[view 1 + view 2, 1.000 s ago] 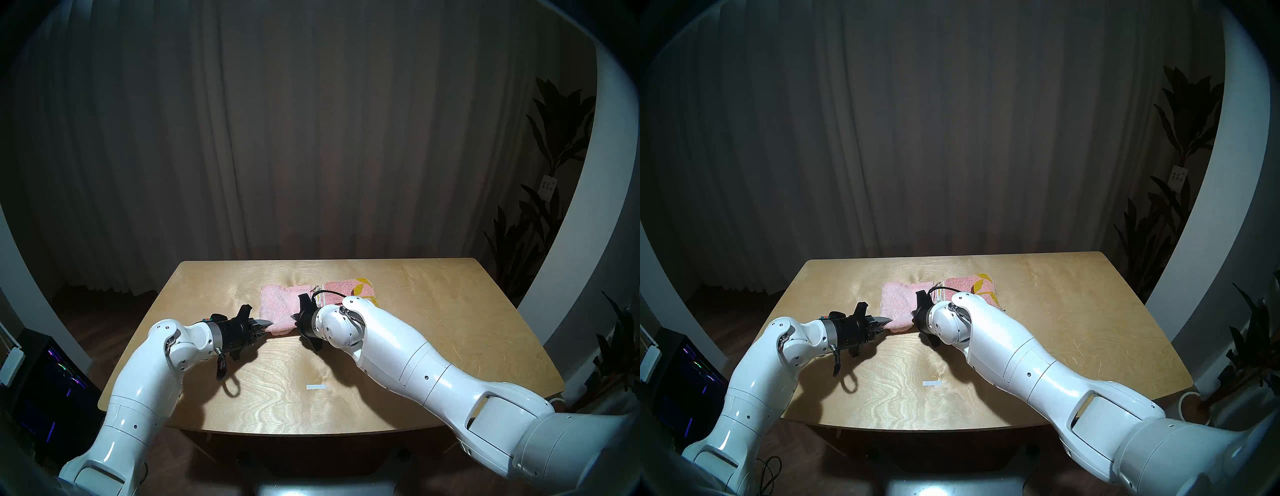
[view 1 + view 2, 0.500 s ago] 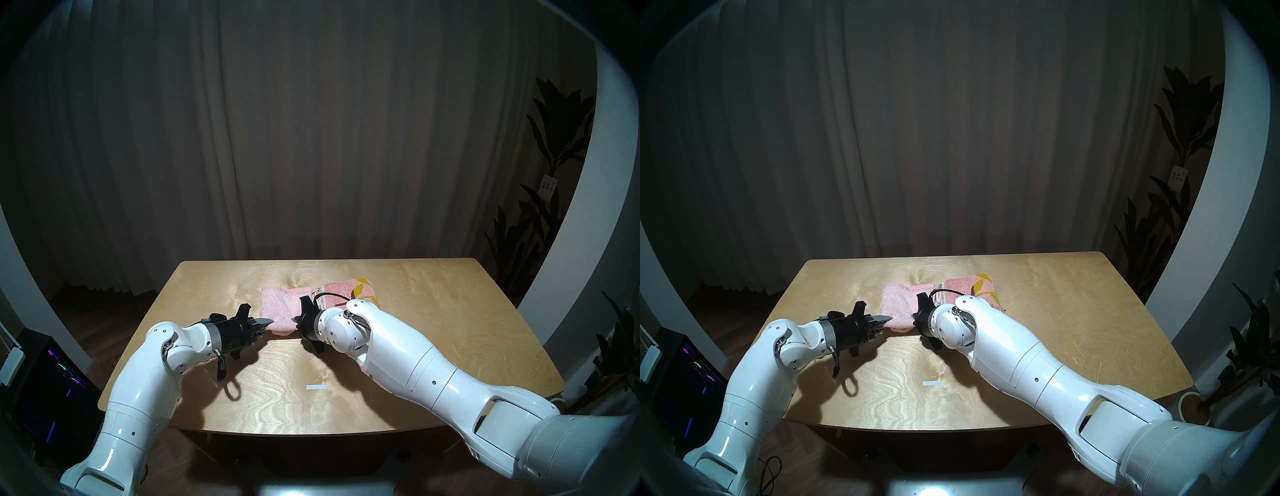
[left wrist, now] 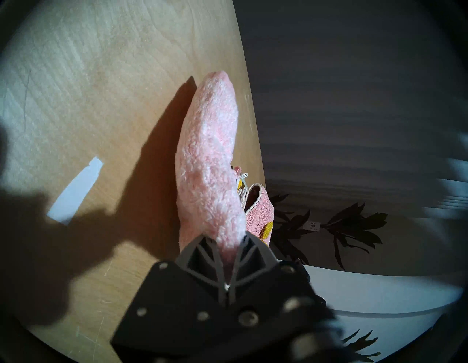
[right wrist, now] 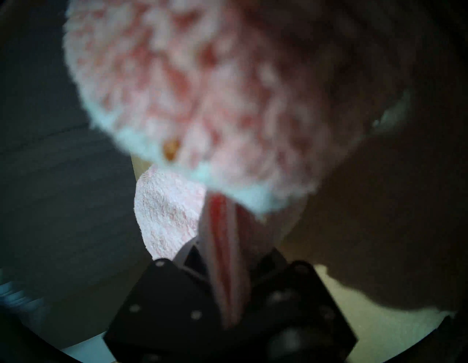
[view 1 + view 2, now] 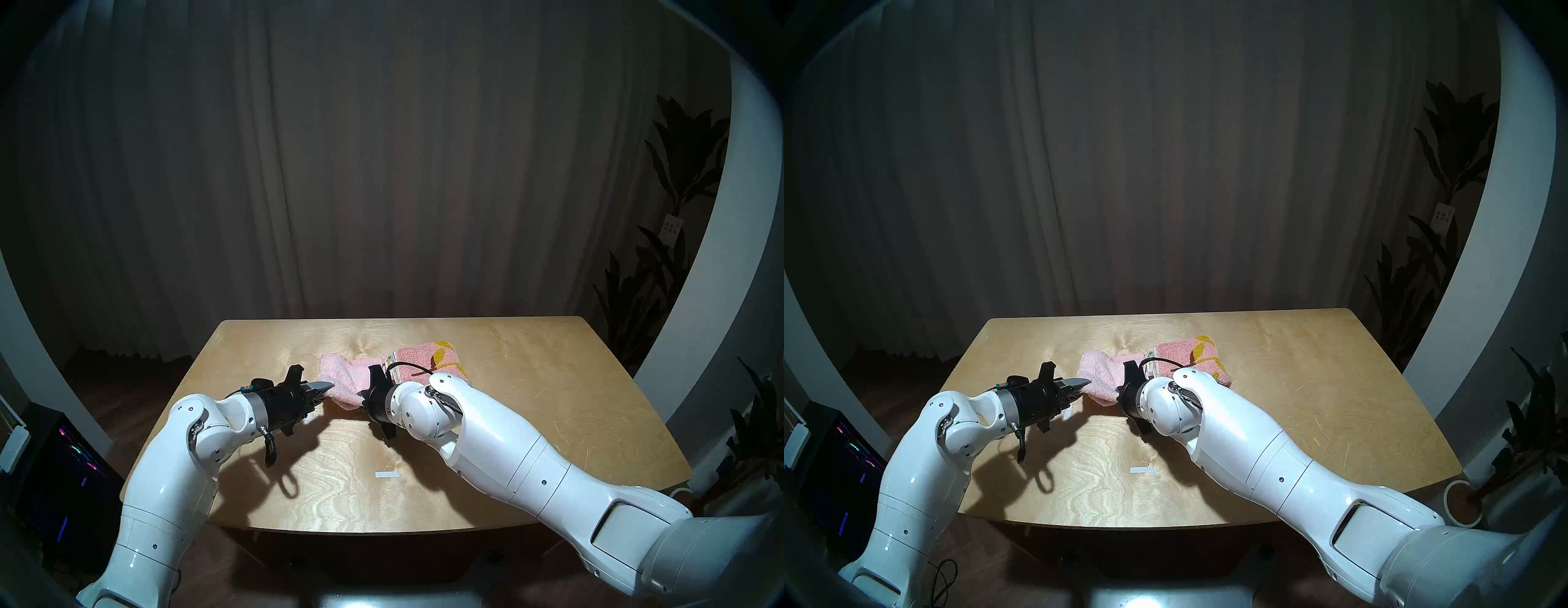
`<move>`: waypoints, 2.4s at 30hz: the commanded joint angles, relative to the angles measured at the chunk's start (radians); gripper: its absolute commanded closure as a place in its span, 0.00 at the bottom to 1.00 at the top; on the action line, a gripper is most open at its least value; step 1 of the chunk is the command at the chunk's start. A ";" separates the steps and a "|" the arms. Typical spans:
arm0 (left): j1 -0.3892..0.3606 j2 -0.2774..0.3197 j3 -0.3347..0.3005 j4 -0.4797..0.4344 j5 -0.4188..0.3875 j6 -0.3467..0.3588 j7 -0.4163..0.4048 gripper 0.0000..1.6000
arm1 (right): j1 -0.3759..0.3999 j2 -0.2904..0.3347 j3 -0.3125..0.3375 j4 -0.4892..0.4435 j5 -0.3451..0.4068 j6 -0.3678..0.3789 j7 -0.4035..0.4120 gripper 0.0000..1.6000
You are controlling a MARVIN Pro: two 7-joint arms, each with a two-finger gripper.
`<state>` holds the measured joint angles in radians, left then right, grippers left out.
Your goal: Fold each towel twice and stack them on table
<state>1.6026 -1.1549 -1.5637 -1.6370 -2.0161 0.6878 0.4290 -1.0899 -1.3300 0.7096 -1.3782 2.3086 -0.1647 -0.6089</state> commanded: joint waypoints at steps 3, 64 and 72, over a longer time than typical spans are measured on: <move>-0.036 0.010 -0.047 -0.103 0.006 -0.042 0.007 1.00 | 0.046 -0.018 0.036 -0.034 -0.015 -0.028 0.036 1.00; -0.154 -0.151 0.173 -0.242 0.252 -0.338 -0.103 1.00 | 0.044 0.387 0.343 -0.132 0.069 0.397 0.024 1.00; -0.099 -0.140 0.127 -0.261 0.258 -0.358 -0.129 1.00 | 0.038 0.359 0.311 -0.138 0.080 0.474 0.039 1.00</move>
<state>1.4732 -1.3070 -1.4034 -1.8578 -1.7549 0.3398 0.3374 -1.0562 -0.9523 1.0342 -1.4957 2.3737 0.2565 -0.5910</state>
